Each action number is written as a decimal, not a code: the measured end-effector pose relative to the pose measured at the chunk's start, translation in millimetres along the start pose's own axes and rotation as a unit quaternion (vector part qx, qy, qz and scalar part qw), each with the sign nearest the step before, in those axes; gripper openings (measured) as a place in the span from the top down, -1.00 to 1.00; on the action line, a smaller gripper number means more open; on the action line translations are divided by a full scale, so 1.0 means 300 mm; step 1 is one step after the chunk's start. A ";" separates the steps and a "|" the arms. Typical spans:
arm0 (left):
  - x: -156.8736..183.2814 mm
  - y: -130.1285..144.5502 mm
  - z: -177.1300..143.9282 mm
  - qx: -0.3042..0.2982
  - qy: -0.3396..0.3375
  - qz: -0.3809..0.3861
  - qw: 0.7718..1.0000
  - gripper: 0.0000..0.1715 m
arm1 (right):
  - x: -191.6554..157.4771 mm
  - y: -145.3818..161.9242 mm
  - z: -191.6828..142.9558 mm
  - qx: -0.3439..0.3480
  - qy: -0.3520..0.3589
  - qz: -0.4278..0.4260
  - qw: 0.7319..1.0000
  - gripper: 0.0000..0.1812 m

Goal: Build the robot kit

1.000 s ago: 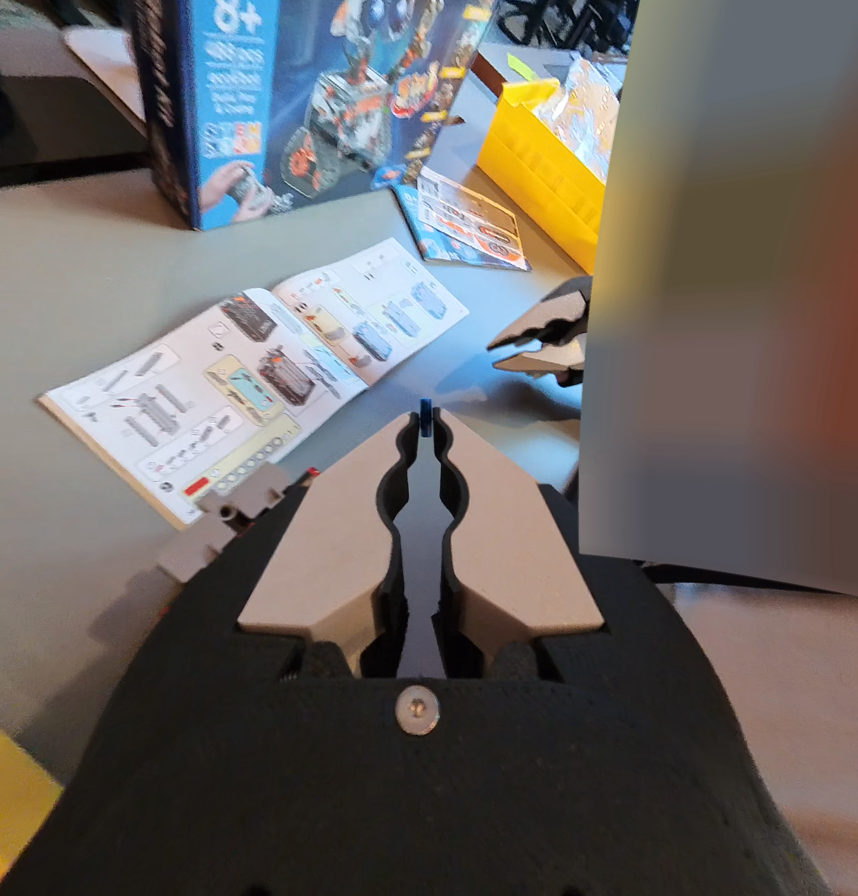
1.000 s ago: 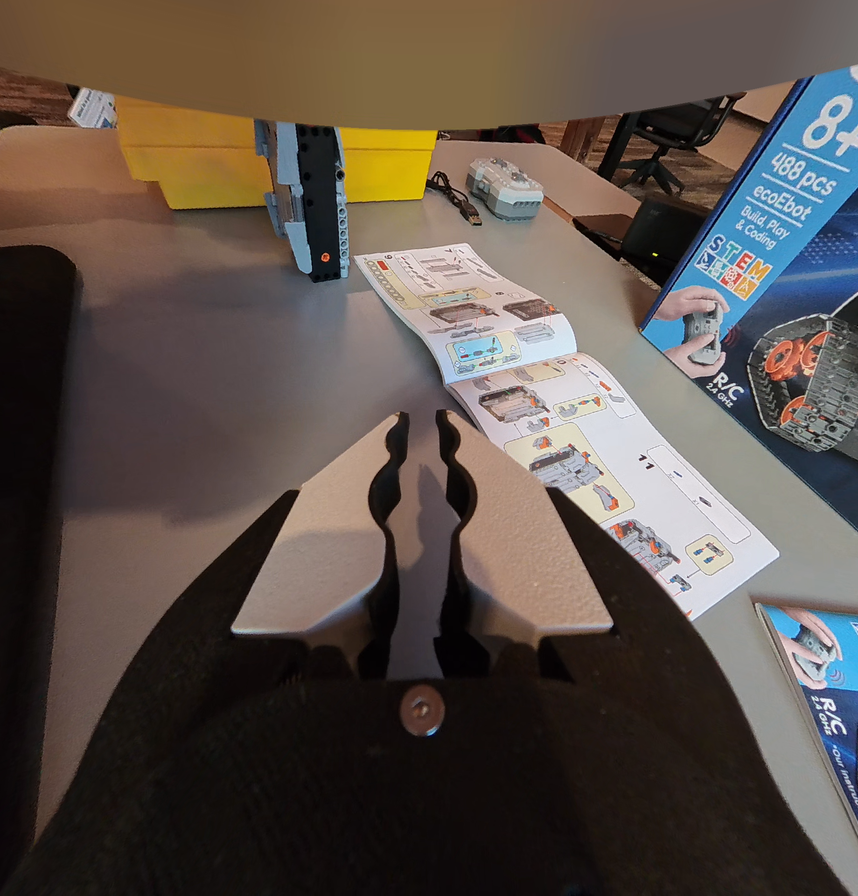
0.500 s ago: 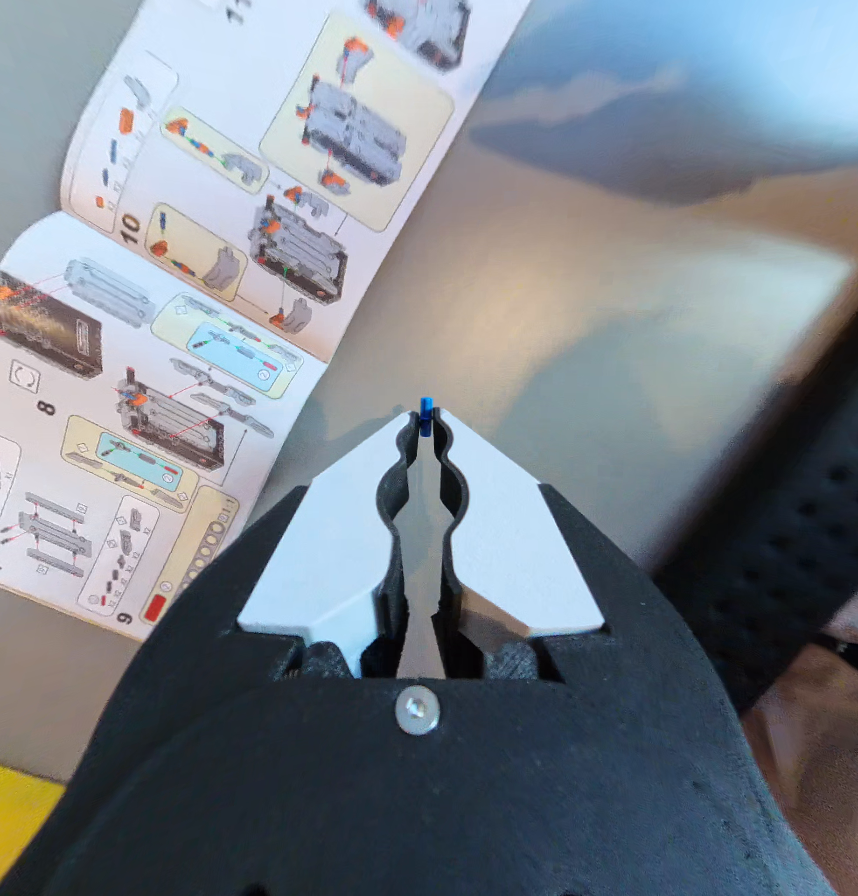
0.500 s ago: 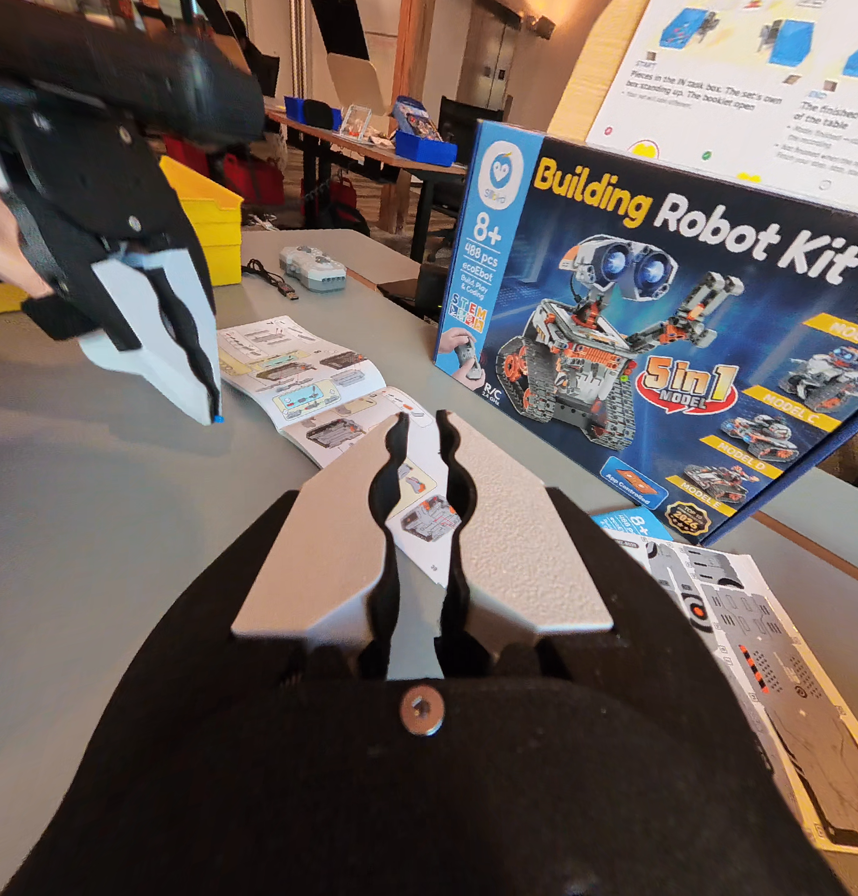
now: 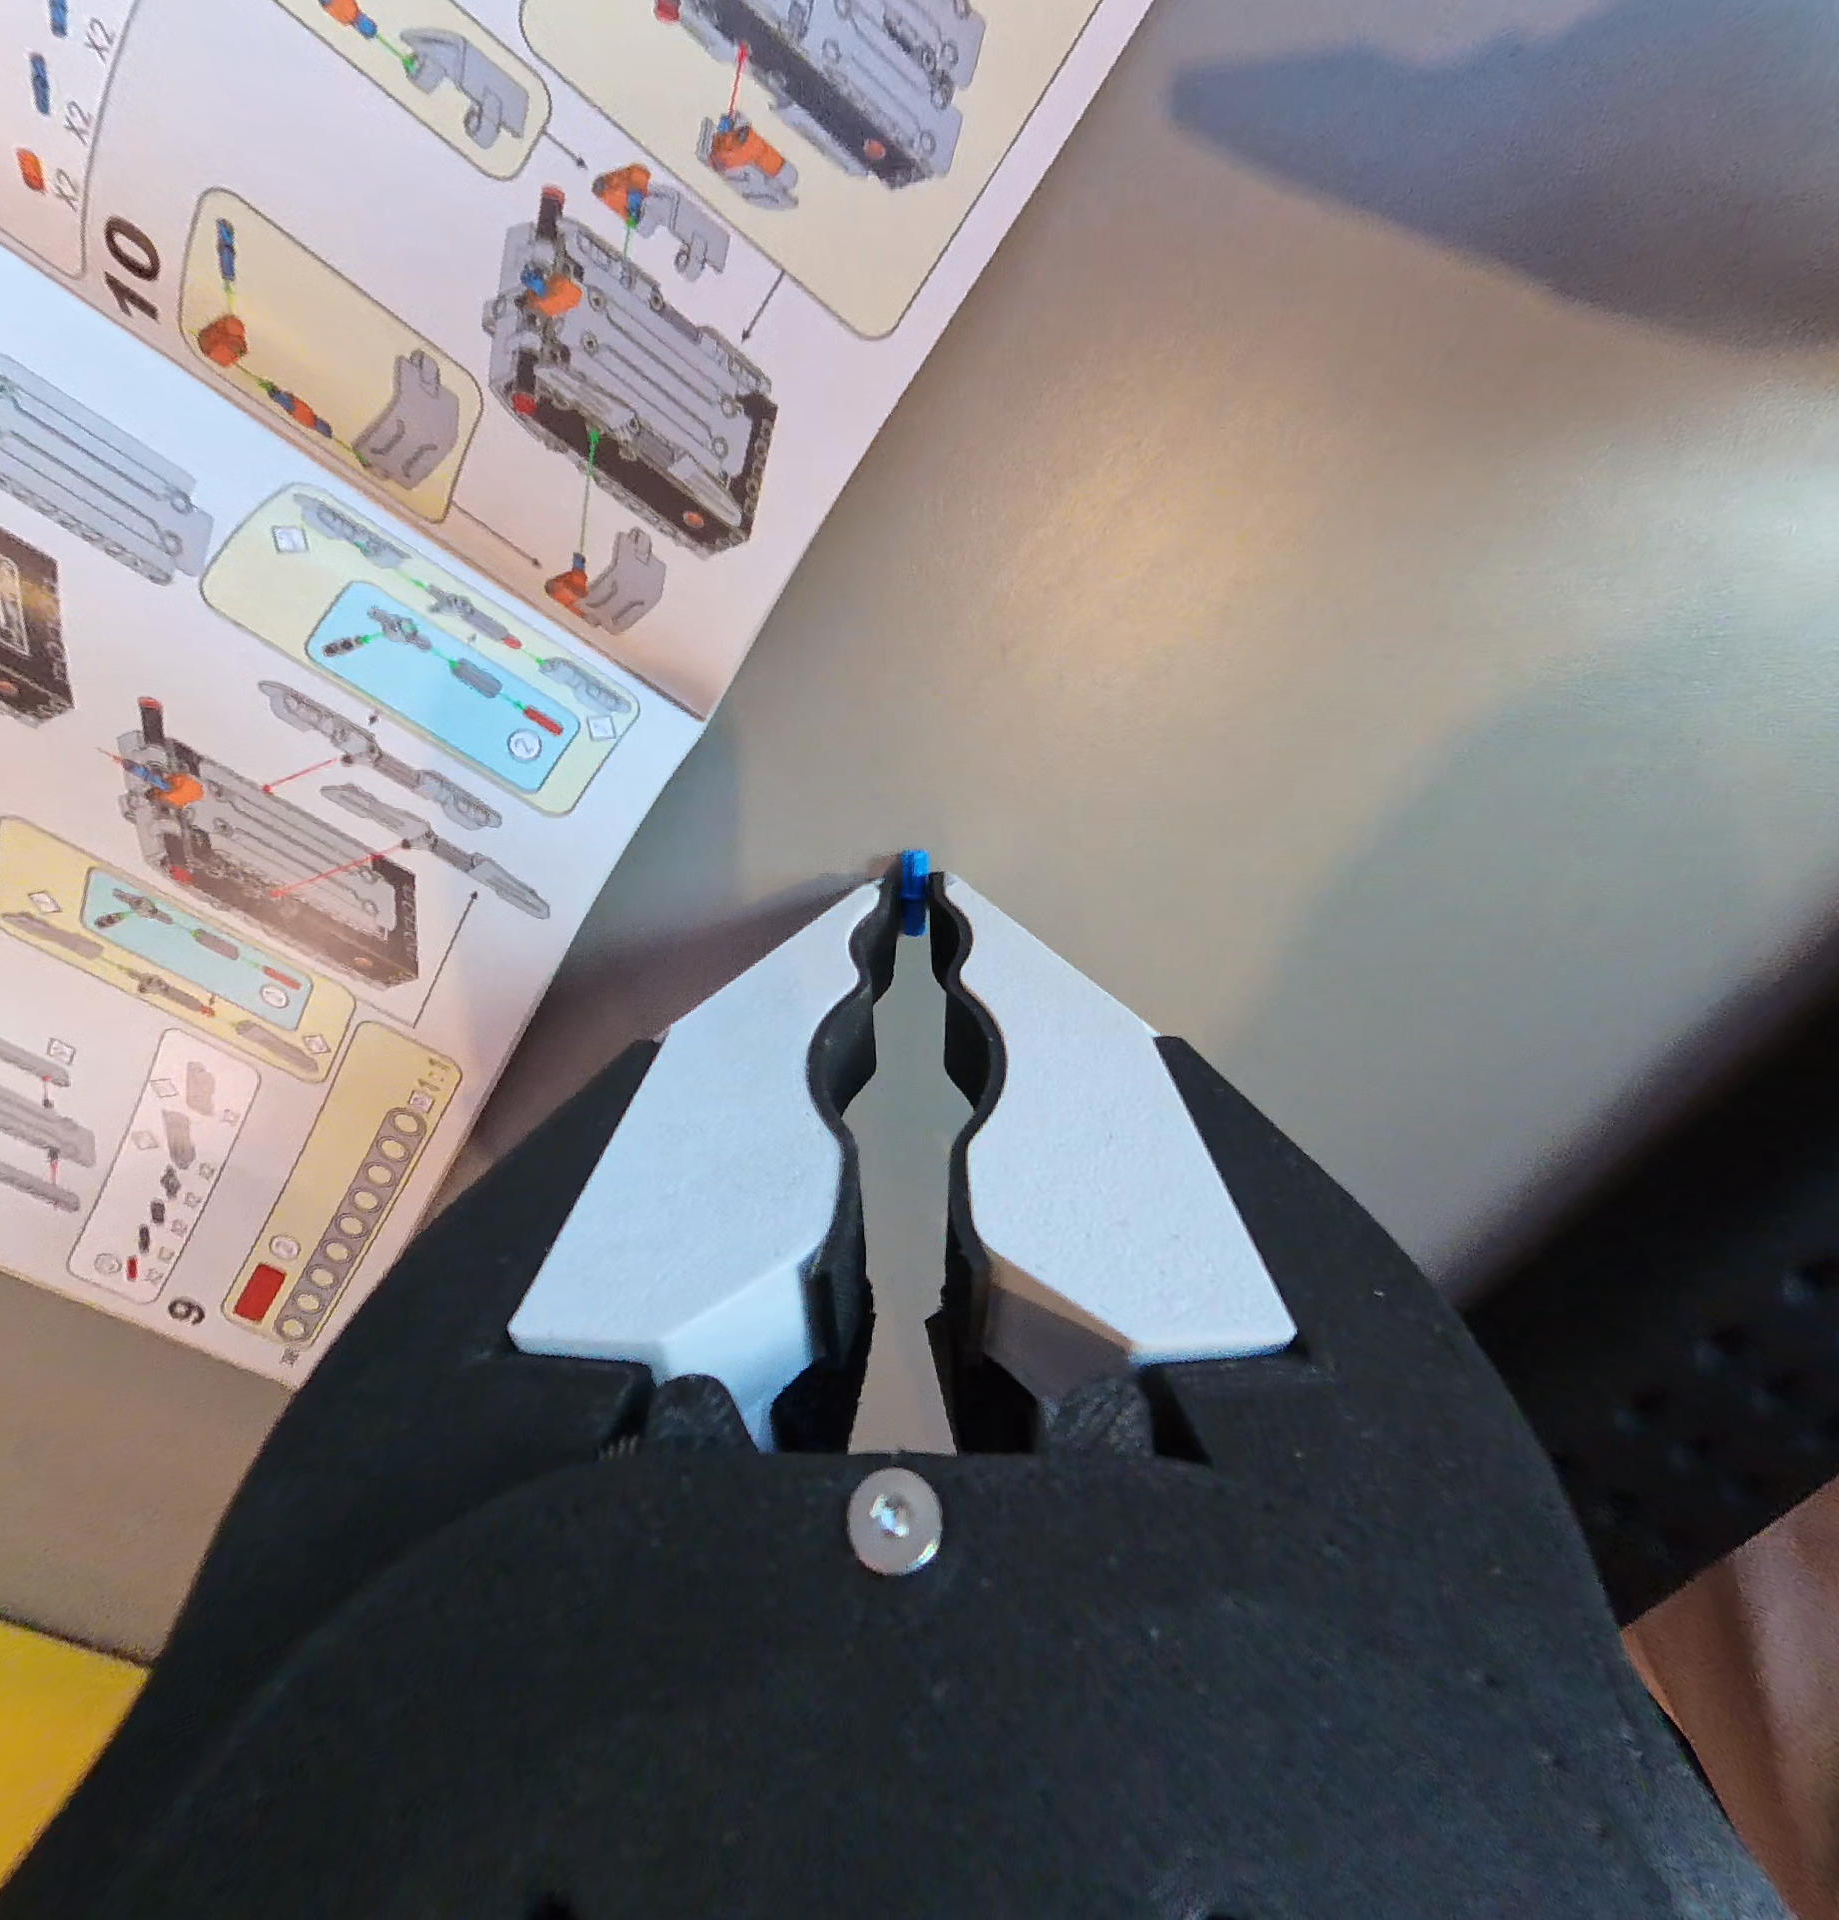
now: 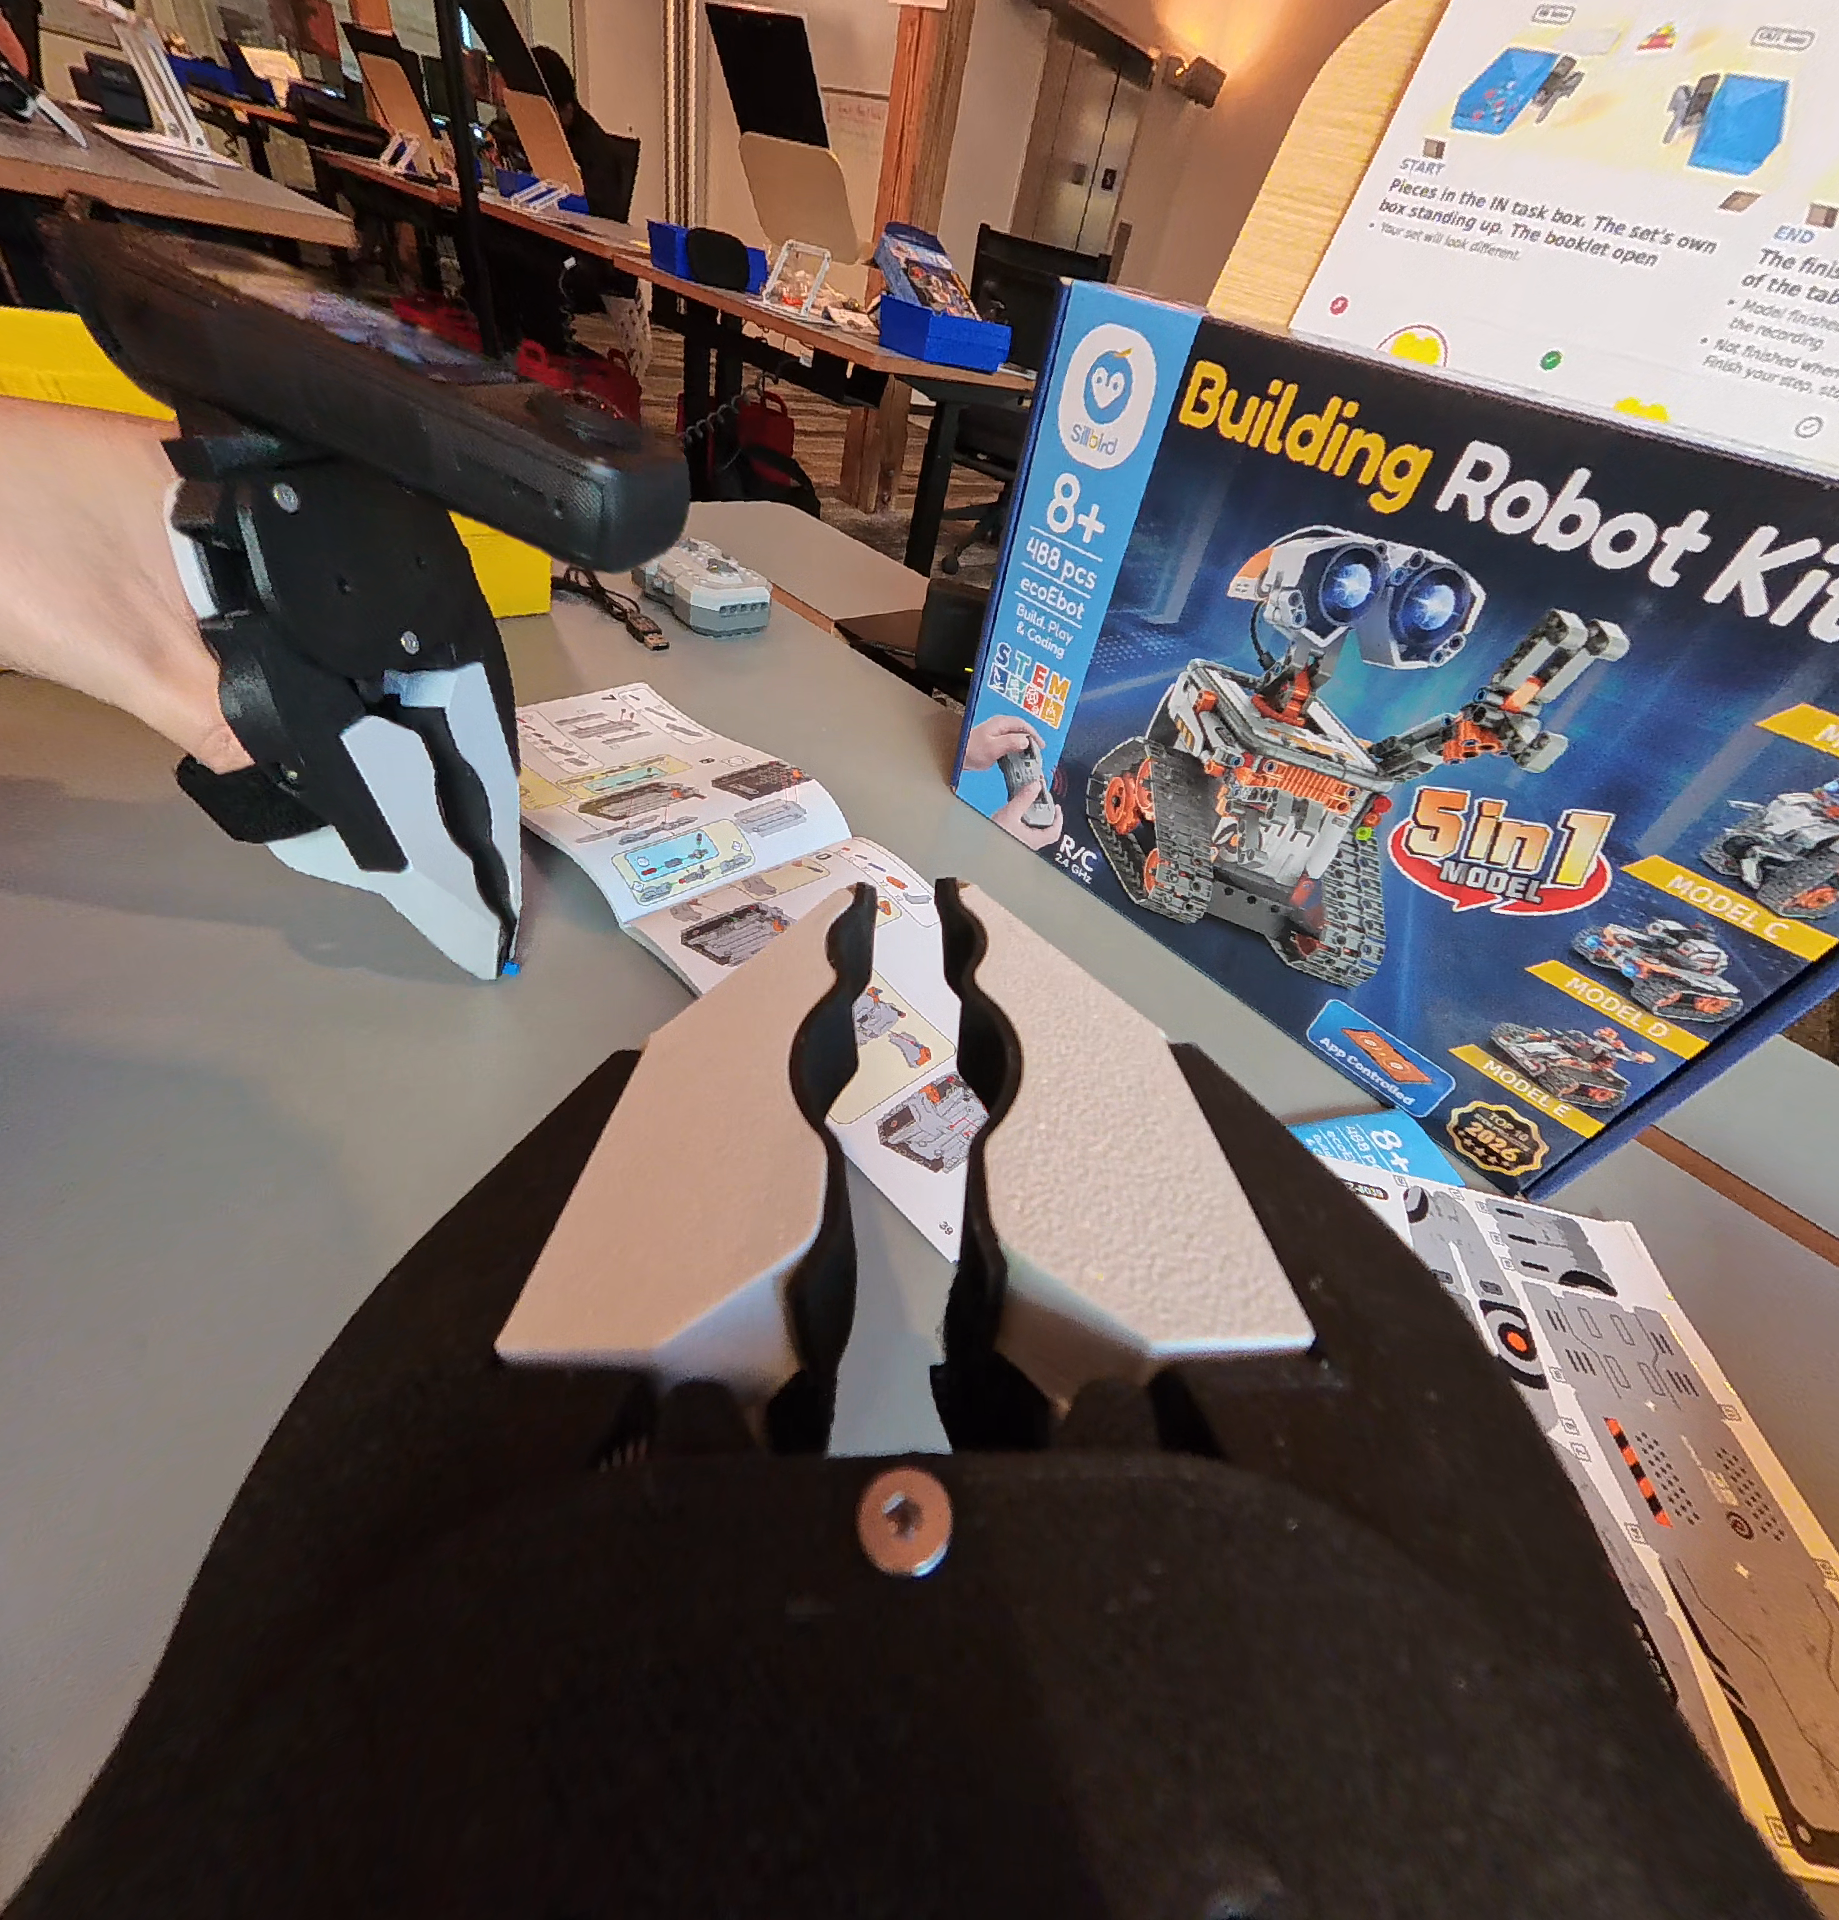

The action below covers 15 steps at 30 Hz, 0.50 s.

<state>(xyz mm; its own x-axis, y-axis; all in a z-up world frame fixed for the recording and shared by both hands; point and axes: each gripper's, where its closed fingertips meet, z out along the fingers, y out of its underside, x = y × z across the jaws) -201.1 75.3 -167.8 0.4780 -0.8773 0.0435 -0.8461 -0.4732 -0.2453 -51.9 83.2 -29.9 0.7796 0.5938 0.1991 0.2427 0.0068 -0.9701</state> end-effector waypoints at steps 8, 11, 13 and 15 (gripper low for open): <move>-0.015 -0.036 -0.148 0.071 -0.018 -0.024 0.997 0.74 | 0.008 0.002 -0.006 0.000 0.005 0.001 1.000 0.88; 0.013 -0.061 -0.394 0.196 -0.020 -0.033 0.980 0.78 | 0.008 -0.011 -0.011 0.010 0.005 0.006 1.000 0.87; -0.012 -0.030 -0.543 0.263 -0.049 -0.051 0.962 0.78 | -0.002 -0.018 -0.011 0.013 -0.001 0.011 1.000 0.86; -0.062 0.030 -0.655 0.310 -0.086 -0.079 0.944 0.75 | -0.021 -0.025 -0.009 0.015 -0.010 0.011 1.000 0.85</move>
<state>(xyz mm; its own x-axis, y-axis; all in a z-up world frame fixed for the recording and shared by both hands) -264.0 71.5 19.4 0.6632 -0.7482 -0.0185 -0.4865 -0.4121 -0.7704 -57.2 77.3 -23.5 0.7727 0.6102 0.1752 0.2082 0.0171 -0.9779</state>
